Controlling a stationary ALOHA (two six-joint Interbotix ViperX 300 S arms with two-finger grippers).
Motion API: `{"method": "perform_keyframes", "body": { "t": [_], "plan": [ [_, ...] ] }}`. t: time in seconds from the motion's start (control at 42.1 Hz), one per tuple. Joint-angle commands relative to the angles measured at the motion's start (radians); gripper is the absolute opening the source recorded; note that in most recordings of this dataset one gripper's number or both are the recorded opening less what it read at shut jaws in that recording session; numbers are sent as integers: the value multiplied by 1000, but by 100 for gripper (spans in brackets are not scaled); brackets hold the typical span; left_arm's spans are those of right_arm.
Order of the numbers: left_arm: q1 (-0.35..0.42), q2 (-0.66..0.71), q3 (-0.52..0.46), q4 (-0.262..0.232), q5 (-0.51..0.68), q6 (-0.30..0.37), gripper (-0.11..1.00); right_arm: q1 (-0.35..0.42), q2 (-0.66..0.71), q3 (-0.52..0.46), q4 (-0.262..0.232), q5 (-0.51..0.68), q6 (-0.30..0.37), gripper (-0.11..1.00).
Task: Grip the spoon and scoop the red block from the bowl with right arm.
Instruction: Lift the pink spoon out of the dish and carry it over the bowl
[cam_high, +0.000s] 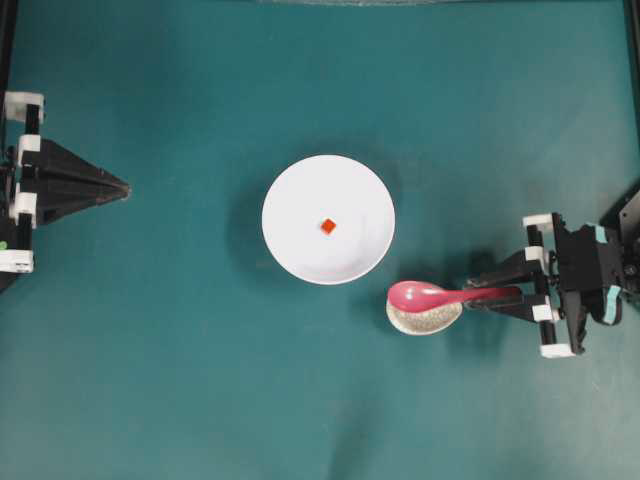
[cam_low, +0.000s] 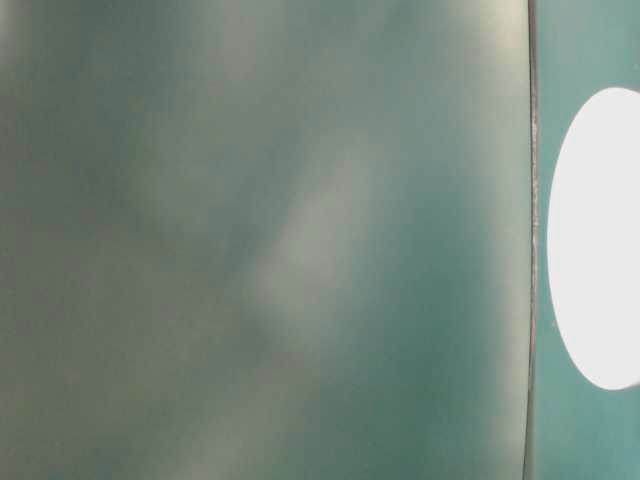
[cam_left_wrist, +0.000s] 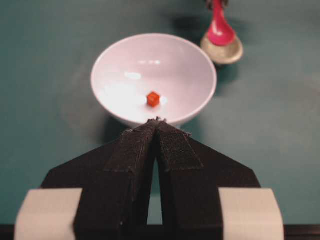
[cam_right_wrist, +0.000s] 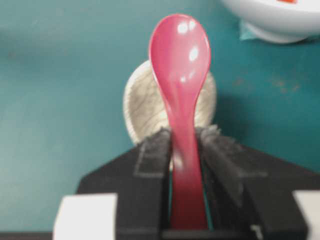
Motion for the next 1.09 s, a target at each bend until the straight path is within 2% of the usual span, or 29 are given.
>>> {"method": "perform_keyframes", "body": {
  "t": [0.0,0.214,0.38,0.522,0.902,1.068],
  "plan": [
    [2,8,-21,2,-3,0,0,-31,-55,-25,2,34,-28,25],
    [2,8,-21,2,15,2,0,-114,-169,-80,0,212,-126,25],
    [3,8,-21,2,21,2,0,-186,-270,-146,0,407,-229,25],
    [3,8,-20,2,23,2,0,-255,-337,-202,-2,549,-284,25],
    [28,6,-20,6,21,5,0,-471,-399,-428,-9,1012,-301,25],
    [38,8,-18,6,23,6,0,-535,-383,-514,-12,1157,-295,25]
  ]
}}
